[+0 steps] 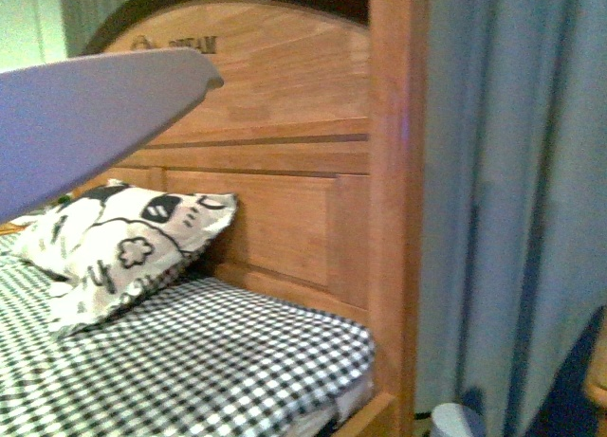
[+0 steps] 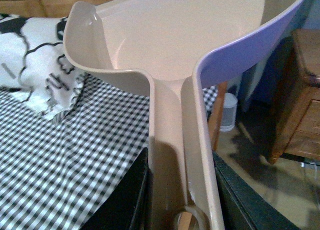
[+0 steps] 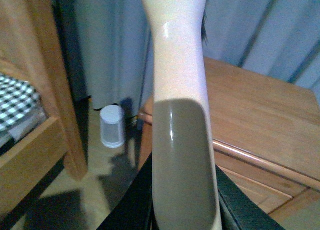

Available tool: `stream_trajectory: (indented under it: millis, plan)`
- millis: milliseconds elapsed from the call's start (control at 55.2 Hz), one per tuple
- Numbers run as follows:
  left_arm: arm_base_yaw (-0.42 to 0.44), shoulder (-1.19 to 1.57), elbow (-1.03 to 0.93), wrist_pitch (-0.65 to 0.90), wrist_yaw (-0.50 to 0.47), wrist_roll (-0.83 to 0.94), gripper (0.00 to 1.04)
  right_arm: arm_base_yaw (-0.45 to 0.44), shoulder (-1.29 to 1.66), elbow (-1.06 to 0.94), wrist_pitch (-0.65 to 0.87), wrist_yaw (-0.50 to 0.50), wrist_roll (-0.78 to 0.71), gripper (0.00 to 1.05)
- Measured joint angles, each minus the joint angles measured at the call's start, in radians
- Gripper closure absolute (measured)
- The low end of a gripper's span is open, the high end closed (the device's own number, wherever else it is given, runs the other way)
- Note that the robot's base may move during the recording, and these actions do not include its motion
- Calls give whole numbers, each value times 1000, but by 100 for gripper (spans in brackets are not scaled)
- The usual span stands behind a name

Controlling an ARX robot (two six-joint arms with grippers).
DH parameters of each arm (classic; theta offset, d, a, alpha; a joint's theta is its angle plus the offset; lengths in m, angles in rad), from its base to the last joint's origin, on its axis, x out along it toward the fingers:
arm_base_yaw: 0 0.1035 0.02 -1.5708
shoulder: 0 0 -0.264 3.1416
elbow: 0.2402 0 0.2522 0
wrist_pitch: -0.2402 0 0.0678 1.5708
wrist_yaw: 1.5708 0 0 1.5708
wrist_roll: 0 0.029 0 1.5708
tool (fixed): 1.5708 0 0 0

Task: Clean up trash

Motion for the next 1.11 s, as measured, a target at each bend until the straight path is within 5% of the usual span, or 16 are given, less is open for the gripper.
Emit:
stream_trajectory:
  millis: [1105]
  plan:
    - [2, -3, -3, 0, 8, 0, 76, 0, 0, 0, 0, 6, 1, 84]
